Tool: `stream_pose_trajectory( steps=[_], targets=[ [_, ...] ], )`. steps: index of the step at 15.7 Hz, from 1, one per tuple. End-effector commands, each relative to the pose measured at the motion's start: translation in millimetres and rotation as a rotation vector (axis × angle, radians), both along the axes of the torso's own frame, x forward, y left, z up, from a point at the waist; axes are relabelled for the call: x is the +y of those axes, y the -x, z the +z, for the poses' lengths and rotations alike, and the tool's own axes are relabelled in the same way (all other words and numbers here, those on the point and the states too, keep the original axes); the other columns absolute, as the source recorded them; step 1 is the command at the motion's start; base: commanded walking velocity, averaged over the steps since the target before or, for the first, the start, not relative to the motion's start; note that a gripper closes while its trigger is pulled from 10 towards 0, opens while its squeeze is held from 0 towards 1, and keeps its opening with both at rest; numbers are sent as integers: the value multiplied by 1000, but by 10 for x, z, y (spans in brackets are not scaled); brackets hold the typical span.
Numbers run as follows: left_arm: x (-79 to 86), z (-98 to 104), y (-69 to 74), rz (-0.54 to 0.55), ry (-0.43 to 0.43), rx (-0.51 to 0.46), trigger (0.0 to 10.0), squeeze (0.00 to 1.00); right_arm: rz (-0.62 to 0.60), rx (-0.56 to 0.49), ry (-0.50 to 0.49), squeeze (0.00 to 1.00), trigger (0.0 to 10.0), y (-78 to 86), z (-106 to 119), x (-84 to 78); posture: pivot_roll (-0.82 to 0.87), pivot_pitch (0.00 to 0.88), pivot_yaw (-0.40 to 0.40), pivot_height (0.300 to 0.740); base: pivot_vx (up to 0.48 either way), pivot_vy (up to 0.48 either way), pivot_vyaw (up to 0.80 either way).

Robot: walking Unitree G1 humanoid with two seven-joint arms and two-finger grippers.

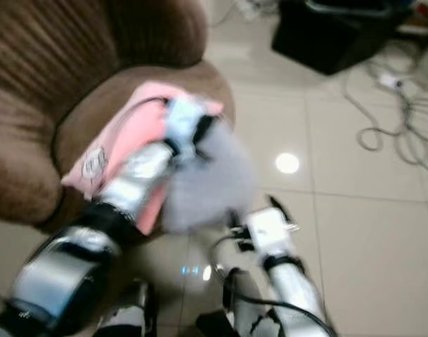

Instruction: Move the pillow to the sofa from floor

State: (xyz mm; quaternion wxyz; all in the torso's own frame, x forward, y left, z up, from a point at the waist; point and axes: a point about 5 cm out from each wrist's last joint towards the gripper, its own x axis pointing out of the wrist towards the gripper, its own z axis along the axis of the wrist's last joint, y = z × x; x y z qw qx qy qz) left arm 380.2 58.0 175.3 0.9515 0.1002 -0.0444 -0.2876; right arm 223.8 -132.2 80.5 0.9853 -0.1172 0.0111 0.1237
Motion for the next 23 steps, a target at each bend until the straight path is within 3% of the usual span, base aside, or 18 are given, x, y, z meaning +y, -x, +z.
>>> stream_pose_trajectory(
  steps=[1,11,14,19,23],
  targets=[
    [-100,44,19,-19,18,-19,0,0,-23,45,2,0,10000,63,-92,-88,-74,276,-39,740,0,0,0],
    [-40,4,0,31,1,-12,0,0,-41,38,-4,0,10000,-27,-99,-126,-49,254,-53,740,0,0,0],
    [144,-130,-20,111,-24,21,0,0,-22,24,-17,0,10000,-189,-74,-117,15,211,-83,740,0,0,0],
    [318,-150,-39,175,-48,9,0,0,32,20,-45,0,10000,-384,-78,0,100,174,-101,740,0,0,0],
    [491,-285,-9,266,-30,39,0,0,61,38,-61,0,10000,-511,-161,67,171,142,-123,740,0,0,0]
  ],
)
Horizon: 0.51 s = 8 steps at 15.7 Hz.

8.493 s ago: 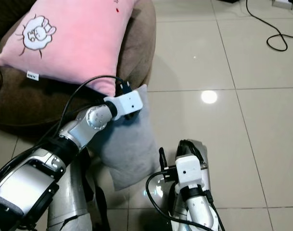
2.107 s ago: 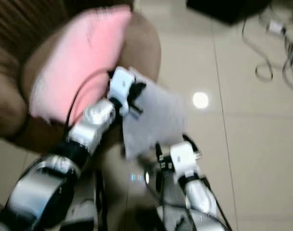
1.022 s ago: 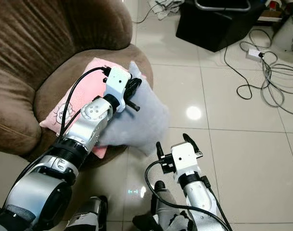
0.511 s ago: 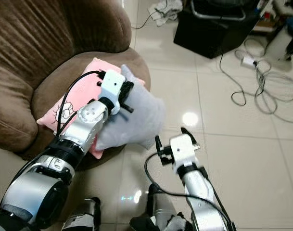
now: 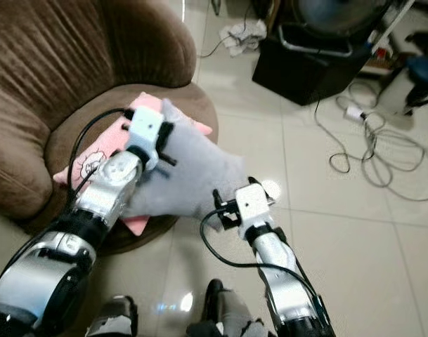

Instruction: Move the pillow to the sofa from floor

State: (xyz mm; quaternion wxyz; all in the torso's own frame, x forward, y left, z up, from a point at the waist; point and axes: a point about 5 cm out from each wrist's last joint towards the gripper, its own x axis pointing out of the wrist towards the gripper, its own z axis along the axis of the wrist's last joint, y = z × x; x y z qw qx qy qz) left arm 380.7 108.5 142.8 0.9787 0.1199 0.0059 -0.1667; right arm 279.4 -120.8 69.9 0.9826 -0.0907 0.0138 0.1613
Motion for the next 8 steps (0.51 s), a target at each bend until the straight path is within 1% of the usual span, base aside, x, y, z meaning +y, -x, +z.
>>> stream_pose_trajectory(
  steps=[1,2,3,4,7,8],
  targets=[
    [33,-18,16,40,35,-11,0,0,-13,21,-9,0,10000,4,-69,-64,189,134,-129,740,0,0,0],
    [152,-89,40,117,88,15,0,0,-12,24,-9,0,10000,-61,-74,-70,203,126,-132,740,0,0,0],
    [197,-95,45,157,109,11,0,0,-7,15,-20,0,10000,-89,-65,-69,218,114,-136,740,0,0,0],
    [228,-96,66,179,110,-10,0,0,-8,-11,-32,0,10000,-115,-35,-68,229,111,-136,740,0,0,0],
    [239,-127,134,200,116,-40,0,0,-17,-84,-38,0,10000,-156,47,-66,234,118,-141,740,0,0,0],
    [188,-159,184,181,111,-49,0,0,-22,-131,-29,0,10000,-165,78,-77,231,119,-136,740,0,0,0]
  ],
)
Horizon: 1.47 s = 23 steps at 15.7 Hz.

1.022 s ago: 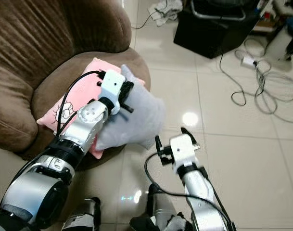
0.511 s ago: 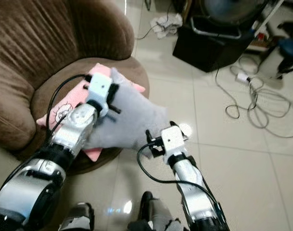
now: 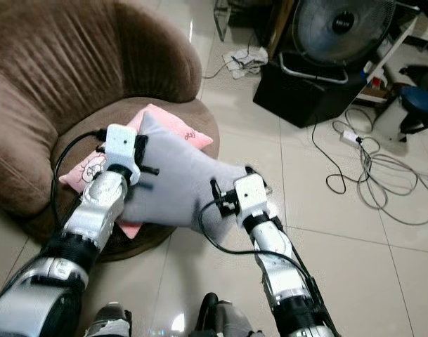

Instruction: Move the pillow to the sofa from floor

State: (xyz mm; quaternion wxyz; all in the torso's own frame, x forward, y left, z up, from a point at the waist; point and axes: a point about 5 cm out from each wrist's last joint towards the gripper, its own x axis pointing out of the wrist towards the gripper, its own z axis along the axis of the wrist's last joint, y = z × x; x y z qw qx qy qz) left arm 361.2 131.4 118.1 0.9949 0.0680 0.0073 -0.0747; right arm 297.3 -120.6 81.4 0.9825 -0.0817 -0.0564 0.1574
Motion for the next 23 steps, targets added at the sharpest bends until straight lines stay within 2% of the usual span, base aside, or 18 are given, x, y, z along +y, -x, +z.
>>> stream_pose_trajectory(
  steps=[1,5,12,18,23],
  targets=[
    [-68,75,4,-13,-4,-48,0,0,-33,-2,12,0,10000,12,-42,-89,231,119,-136,740,0,0,0],
    [-226,36,12,-99,-82,-17,0,0,-29,25,18,0,10000,34,-123,-86,210,121,-131,740,0,0,0],
    [-272,64,6,-130,-117,-24,0,0,-21,31,27,0,10000,69,-193,-73,192,127,-119,740,0,0,0],
    [-340,230,-17,-157,-182,-103,0,0,-6,56,44,0,10000,147,-285,-64,187,136,-118,740,480,0,0],
    [-376,298,-17,-170,-179,-129,0,0,1,71,49,0,10000,179,-325,-55,183,141,-120,740,480,0,0]
  ],
)
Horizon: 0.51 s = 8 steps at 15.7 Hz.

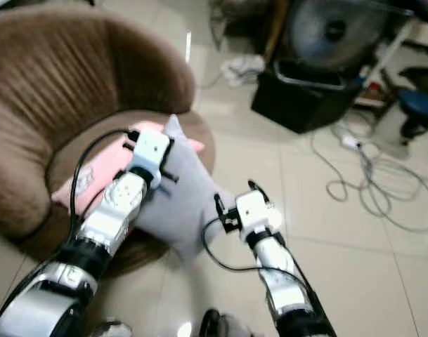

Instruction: Move the pillow to the sofa from floor

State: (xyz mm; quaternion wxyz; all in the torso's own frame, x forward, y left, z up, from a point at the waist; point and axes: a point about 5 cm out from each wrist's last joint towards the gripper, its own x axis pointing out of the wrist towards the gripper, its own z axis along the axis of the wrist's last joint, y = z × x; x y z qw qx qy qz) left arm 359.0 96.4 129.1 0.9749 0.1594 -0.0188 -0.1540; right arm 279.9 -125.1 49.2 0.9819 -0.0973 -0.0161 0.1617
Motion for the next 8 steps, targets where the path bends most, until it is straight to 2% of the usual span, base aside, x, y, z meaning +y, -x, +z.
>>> stream_pose_trajectory(
  steps=[1,8],
  targets=[
    [-41,192,-33,-16,6,-75,0,0,0,-2,6,0,10000,8,-6,-12,181,141,-120,740,480,0,0],
    [-65,200,-48,-25,7,-64,0,0,-8,6,14,0,10000,26,-30,-20,164,137,-112,740,480,0,0]
  ],
)
